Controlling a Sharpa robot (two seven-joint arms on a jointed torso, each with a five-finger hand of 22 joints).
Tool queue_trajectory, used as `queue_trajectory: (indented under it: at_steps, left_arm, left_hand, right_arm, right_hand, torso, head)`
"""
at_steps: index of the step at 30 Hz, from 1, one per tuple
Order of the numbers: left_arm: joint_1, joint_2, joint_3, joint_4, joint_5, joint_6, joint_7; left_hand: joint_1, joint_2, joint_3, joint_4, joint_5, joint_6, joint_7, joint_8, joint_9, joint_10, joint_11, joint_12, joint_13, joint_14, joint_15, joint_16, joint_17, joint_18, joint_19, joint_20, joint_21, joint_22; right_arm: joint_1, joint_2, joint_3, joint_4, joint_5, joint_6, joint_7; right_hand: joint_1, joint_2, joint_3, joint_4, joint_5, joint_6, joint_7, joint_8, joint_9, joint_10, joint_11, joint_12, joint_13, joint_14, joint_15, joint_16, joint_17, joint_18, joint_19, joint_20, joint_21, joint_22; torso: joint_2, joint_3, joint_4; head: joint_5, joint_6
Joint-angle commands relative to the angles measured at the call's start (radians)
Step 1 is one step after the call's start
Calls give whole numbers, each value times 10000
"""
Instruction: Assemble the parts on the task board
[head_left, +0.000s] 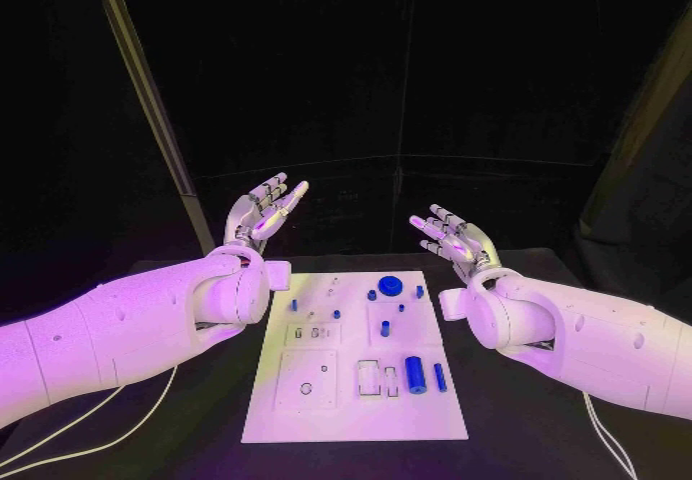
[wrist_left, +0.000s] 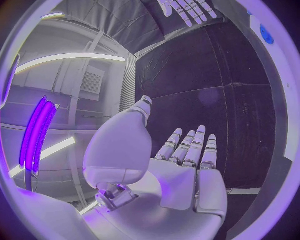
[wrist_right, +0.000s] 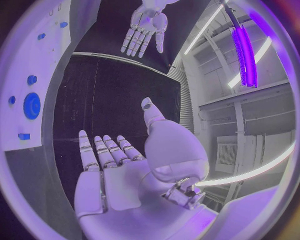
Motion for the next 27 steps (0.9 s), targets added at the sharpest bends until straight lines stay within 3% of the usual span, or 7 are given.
queue_trajectory:
  at_steps: [1, 6, 8, 11, 12, 15, 27]
  left_arm:
    - [20, 15, -2, -14, 256, 619, 581]
    - [20, 15, -2, -14, 256, 619, 581]
    - [13, -343, -18, 44, 329, 1055, 492]
    - [12, -498, -26, 147, 313, 1164, 483]
    - [12, -559, -29, 192, 281, 1210, 468]
    - [11, -750, -39, 367, 90, 1372, 383]
    - [9, -1354, -49, 1302, -843, 1815, 59]
  left_hand:
    - [566, 0, 24, 174, 59, 272, 965, 99, 36, 271, 115, 63, 39, 426, 136, 94, 63, 252, 146, 192, 102, 51]
    - [710, 102, 6, 166, 57, 791, 1159, 193, 94, 896, 301, 155, 97, 1673, 279, 369, 221, 137, 728, 227, 306, 166]
    - [793, 181, -7, 92, 85, 1314, 1257, 295, 148, 1609, 405, 276, 159, 2952, 345, 724, 389, 82, 1719, 240, 643, 356]
    - [878, 330, -48, -72, 65, 2686, 1293, 616, 304, 3648, 396, 700, 345, 3953, 163, 1162, 523, 250, 4039, 197, 1505, 798]
    - [908, 375, -78, -156, 72, 3344, 1213, 776, 378, 4909, 303, 1001, 468, 4433, 17, 1371, 590, 387, 4780, 181, 1833, 943]
    - [974, 499, -192, -433, 63, 5064, 1030, 1171, 531, 5982, -11, 1326, 486, 5653, -351, 1804, 719, 616, 5917, 73, 2379, 1130]
    - [1999, 449, -233, -1778, 61, 6121, 650, 1201, 388, 7565, -514, 1450, 417, 7477, -970, 2199, 1126, 603, 7544, -536, 3004, 1284]
  right_arm:
    - [33, 53, 43, -167, -1152, 1643, -726]
    - [44, 88, 80, -303, -1380, 1986, -885]
    - [121, -91, 81, -671, -2828, 1337, -654]
    - [206, -83, 81, -841, -3470, 1290, -644]
    - [238, -82, 82, -887, -3713, 1299, -653]
    - [362, -78, 83, -990, -4626, 1443, -765]
    - [1059, 267, 87, -1457, -9106, 2084, -2266]
  right_hand:
    - [1377, -8, 31, -782, 19, 984, 1315, 138, 104, 1225, 314, 190, 103, 1334, 235, 199, 119, 400, 1336, 71, 432, 214]
    - [2022, 154, 132, -1178, 126, 3688, 1350, 684, 398, 4959, 348, 905, 411, 5596, 95, 1109, 471, 1078, 3982, 47, 1495, 658]
    - [2251, 181, 181, -1355, 156, 5162, 1185, 997, 535, 6290, 117, 1233, 472, 6679, -160, 1382, 500, 1307, 4540, 12, 1766, 722]
    - [2398, 230, 236, -1511, 158, 6547, 1015, 1191, 586, 7032, -92, 1326, 393, 7510, -394, 1480, 441, 1392, 5142, -133, 2030, 759]
    - [2414, 258, 259, -1521, 176, 6727, 967, 1136, 535, 7221, -142, 1261, 327, 7755, -479, 1433, 383, 1345, 5404, -230, 2139, 768]
    - [2552, 212, 333, -1573, 133, 7185, 867, 1083, 470, 7786, -300, 1196, 340, 8463, -690, 1445, 392, 1381, 5919, -453, 2373, 798]
    - [3062, -104, 656, -1584, 272, 8182, 611, 862, 429, 8931, -649, 702, 337, 10105, -1234, 1257, 382, 1317, 7283, -1196, 3787, 1415]
  torso:
    - [-1, 1, -11]
    - [-1, 1, -11]
    - [109, -55, -96]
    - [177, -53, -108]
    - [212, -53, -121]
    - [335, -45, -143]
    - [939, -44, -3]
  head:
    - [0, 0]
    - [0, 0]
    - [-151, -152]
    - [-161, -114]
    - [-153, -96]
    - [-129, -35]
    - [-203, 370]
